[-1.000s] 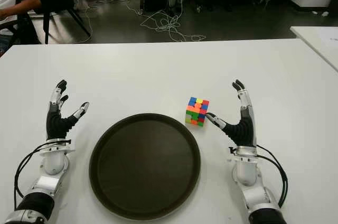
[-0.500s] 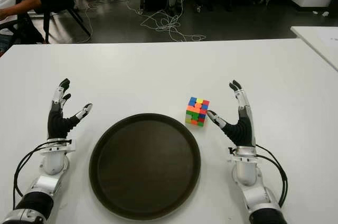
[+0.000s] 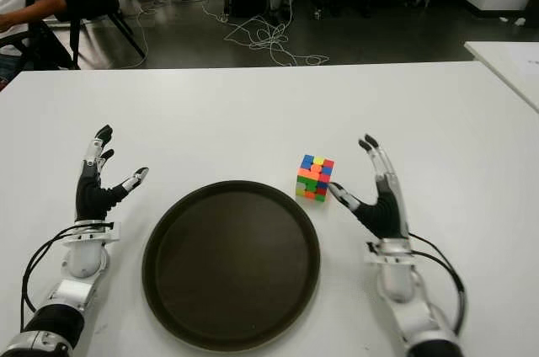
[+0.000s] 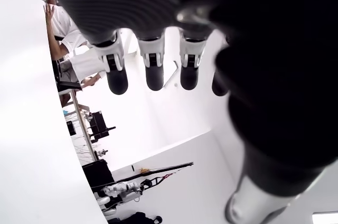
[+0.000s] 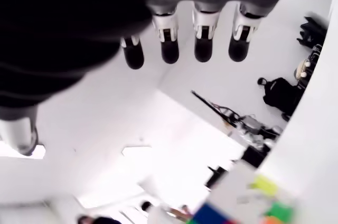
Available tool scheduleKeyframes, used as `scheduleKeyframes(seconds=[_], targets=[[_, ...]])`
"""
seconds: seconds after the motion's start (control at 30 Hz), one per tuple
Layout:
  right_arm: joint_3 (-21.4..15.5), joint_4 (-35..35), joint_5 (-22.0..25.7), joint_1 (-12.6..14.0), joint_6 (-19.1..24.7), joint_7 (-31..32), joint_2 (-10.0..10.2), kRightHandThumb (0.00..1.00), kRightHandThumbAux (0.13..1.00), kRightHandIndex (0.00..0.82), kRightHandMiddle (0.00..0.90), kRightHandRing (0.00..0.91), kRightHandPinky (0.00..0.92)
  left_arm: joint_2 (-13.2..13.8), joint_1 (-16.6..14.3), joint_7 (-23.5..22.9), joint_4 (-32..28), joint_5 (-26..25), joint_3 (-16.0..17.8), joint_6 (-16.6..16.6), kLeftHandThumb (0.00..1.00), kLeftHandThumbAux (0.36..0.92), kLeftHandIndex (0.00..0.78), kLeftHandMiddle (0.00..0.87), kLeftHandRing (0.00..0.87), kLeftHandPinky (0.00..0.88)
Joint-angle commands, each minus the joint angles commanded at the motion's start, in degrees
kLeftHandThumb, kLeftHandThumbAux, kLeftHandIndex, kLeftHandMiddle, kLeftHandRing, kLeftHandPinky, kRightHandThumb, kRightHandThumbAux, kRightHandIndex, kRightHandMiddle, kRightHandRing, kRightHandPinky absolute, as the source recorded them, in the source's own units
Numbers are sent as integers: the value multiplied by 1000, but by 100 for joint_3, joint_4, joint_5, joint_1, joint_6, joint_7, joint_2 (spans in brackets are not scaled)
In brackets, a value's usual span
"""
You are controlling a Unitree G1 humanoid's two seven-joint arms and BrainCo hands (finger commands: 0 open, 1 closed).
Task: Pick up the Rubik's Cube and put it in the plate
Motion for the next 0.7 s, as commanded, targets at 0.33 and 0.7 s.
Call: scheduleKeyframes(seconds=[0.33,0.7], targets=[[-27,-1350,-629,45,1039,686,-667,206,437,0,0,0,0,-15,-21,162,92,83,-3,-2,30,849,0,0,0,0],[-15,-2288,-1226,-10,1707,1271,-1181,229,445,0,0,0,0,-67,9,131,40,13,17,154,91,804,0,0,0,0]])
